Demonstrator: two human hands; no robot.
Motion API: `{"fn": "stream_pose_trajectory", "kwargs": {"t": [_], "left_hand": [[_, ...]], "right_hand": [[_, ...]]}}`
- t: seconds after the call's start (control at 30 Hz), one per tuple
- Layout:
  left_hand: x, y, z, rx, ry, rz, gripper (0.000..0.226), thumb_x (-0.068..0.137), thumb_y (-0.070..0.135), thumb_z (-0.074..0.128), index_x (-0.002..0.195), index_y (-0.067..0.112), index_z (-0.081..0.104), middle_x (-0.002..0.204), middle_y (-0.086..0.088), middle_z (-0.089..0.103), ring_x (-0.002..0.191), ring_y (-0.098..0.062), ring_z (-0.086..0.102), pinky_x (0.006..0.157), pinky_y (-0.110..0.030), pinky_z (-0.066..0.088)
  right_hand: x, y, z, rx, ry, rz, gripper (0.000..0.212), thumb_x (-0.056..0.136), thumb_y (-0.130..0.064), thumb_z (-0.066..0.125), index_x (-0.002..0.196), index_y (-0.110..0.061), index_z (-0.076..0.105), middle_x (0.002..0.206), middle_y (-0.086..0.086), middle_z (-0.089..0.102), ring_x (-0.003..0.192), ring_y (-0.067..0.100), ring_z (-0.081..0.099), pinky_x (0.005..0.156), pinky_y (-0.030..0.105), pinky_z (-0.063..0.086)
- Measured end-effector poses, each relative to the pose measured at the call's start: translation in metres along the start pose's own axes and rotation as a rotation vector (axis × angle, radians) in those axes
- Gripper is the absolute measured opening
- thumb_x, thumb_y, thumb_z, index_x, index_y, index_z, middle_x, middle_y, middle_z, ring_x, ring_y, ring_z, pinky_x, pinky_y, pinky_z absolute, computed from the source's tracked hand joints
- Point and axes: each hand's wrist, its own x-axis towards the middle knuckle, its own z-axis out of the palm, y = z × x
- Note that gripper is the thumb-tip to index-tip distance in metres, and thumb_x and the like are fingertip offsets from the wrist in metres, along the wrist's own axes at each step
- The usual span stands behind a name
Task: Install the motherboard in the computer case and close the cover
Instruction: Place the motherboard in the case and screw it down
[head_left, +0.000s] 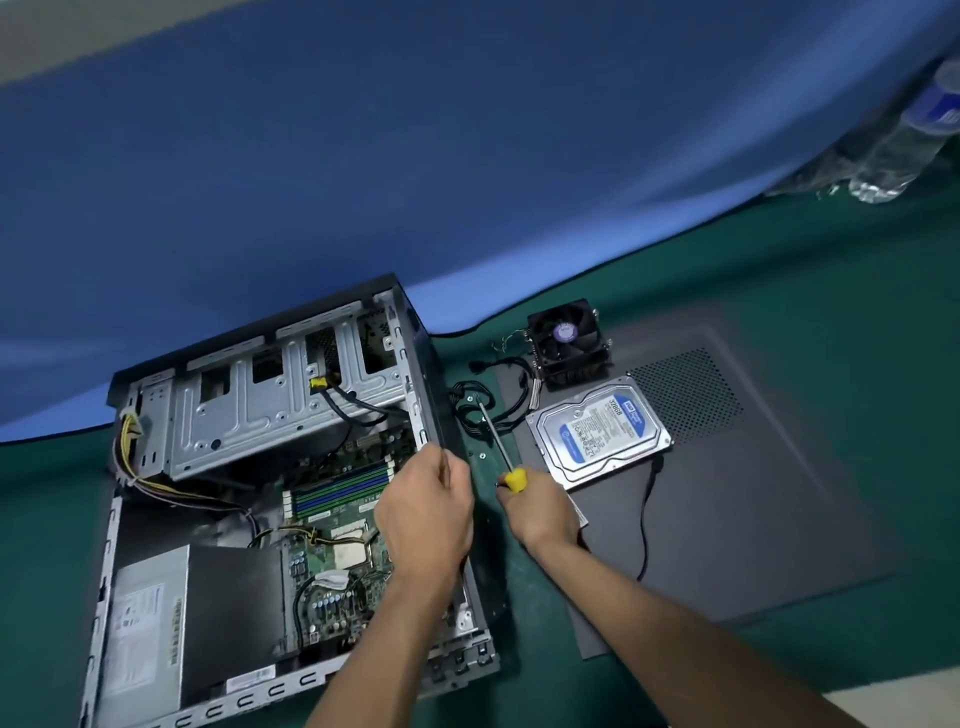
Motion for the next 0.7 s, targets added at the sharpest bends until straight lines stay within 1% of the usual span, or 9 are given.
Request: {"fn": "stream_pose_trajectory", "kwargs": {"t": [0.07, 0.17, 0.23, 0.4, 0.5, 0.57, 0.6, 0.63, 0.7], "left_hand": [[0.001, -0.002, 0.001, 0.009, 0.000, 0.005, 0.051, 0.084, 0.015, 0.058, 0.052, 0.025, 0.020, 0.042, 0.010, 0.022, 0.039, -0.002, 0.020, 0.043, -0.021, 0.014], [0.002, -0.004, 0.004, 0.007, 0.006, 0.012, 0.051, 0.083, 0.014, 0.059, 0.051, 0.025, 0.020, 0.041, 0.010, 0.021, 0.038, -0.002, 0.019, 0.042, -0.020, 0.014], [0.002, -0.004, 0.004, 0.002, 0.005, 0.015, 0.053, 0.081, 0.013, 0.060, 0.051, 0.026, 0.019, 0.040, 0.010, 0.020, 0.037, -0.002, 0.019, 0.042, -0.019, 0.013], [0.002, -0.001, 0.001, -0.010, -0.007, 0.043, 0.059, 0.077, 0.009, 0.065, 0.053, 0.029, 0.015, 0.040, 0.012, 0.017, 0.036, 0.000, 0.016, 0.042, -0.017, 0.011], [0.003, -0.001, 0.001, -0.011, -0.021, 0.044, 0.060, 0.077, 0.009, 0.066, 0.053, 0.030, 0.015, 0.040, 0.012, 0.016, 0.035, 0.000, 0.016, 0.042, -0.016, 0.010], [0.003, -0.001, 0.002, -0.012, -0.007, 0.054, 0.060, 0.076, 0.009, 0.066, 0.052, 0.030, 0.015, 0.039, 0.013, 0.016, 0.035, 0.001, 0.016, 0.042, -0.016, 0.011], [0.003, -0.001, 0.002, -0.010, 0.003, 0.058, 0.060, 0.075, 0.009, 0.066, 0.052, 0.030, 0.015, 0.040, 0.013, 0.016, 0.035, 0.001, 0.015, 0.042, -0.016, 0.011], [0.003, -0.002, 0.002, -0.005, 0.018, 0.057, 0.059, 0.075, 0.009, 0.065, 0.052, 0.030, 0.015, 0.040, 0.012, 0.016, 0.035, 0.001, 0.015, 0.042, -0.016, 0.011], [0.003, -0.002, 0.002, 0.006, 0.032, 0.042, 0.056, 0.077, 0.012, 0.064, 0.051, 0.028, 0.016, 0.040, 0.010, 0.018, 0.037, 0.000, 0.017, 0.043, -0.017, 0.012]], "right_hand": [[0.005, -0.005, 0.004, -0.048, 0.001, -0.010, 0.004, 0.089, -0.027, 0.059, 0.087, -0.025, 0.061, 0.075, -0.003, 0.060, 0.072, 0.021, 0.057, 0.060, 0.025, 0.040], [0.012, -0.007, 0.011, -0.105, 0.024, -0.036, 0.006, 0.089, -0.023, 0.056, 0.084, -0.024, 0.052, 0.075, -0.002, 0.057, 0.074, 0.024, 0.058, 0.065, 0.027, 0.045], [0.015, -0.007, 0.014, -0.140, 0.051, -0.045, 0.002, 0.090, -0.022, 0.055, 0.088, -0.023, 0.055, 0.077, -0.001, 0.058, 0.076, 0.024, 0.059, 0.068, 0.029, 0.047], [0.017, -0.008, 0.018, -0.204, 0.088, -0.045, 0.011, 0.092, -0.022, 0.054, 0.099, -0.017, 0.060, 0.090, 0.005, 0.067, 0.085, 0.027, 0.063, 0.069, 0.028, 0.044], [0.018, -0.009, 0.018, -0.203, 0.090, -0.027, 0.010, 0.092, -0.022, 0.054, 0.095, -0.016, 0.062, 0.087, 0.004, 0.067, 0.077, 0.024, 0.060, 0.066, 0.026, 0.043], [0.018, -0.008, 0.016, -0.147, 0.054, 0.007, 0.009, 0.090, -0.022, 0.055, 0.085, -0.018, 0.061, 0.078, 0.002, 0.063, 0.071, 0.023, 0.058, 0.063, 0.025, 0.043], [0.018, -0.008, 0.014, -0.081, 0.027, 0.034, 0.013, 0.089, -0.022, 0.056, 0.077, -0.019, 0.058, 0.074, 0.002, 0.062, 0.070, 0.025, 0.059, 0.062, 0.026, 0.044], [0.018, -0.007, 0.012, 0.017, -0.004, 0.068, 0.017, 0.087, -0.022, 0.058, 0.071, -0.018, 0.055, 0.069, 0.004, 0.061, 0.067, 0.026, 0.060, 0.061, 0.028, 0.045], [0.015, -0.005, 0.006, 0.274, -0.044, 0.146, 0.014, 0.085, -0.019, 0.061, 0.071, -0.015, 0.059, 0.061, 0.006, 0.058, 0.054, 0.026, 0.059, 0.059, 0.031, 0.048]]}}
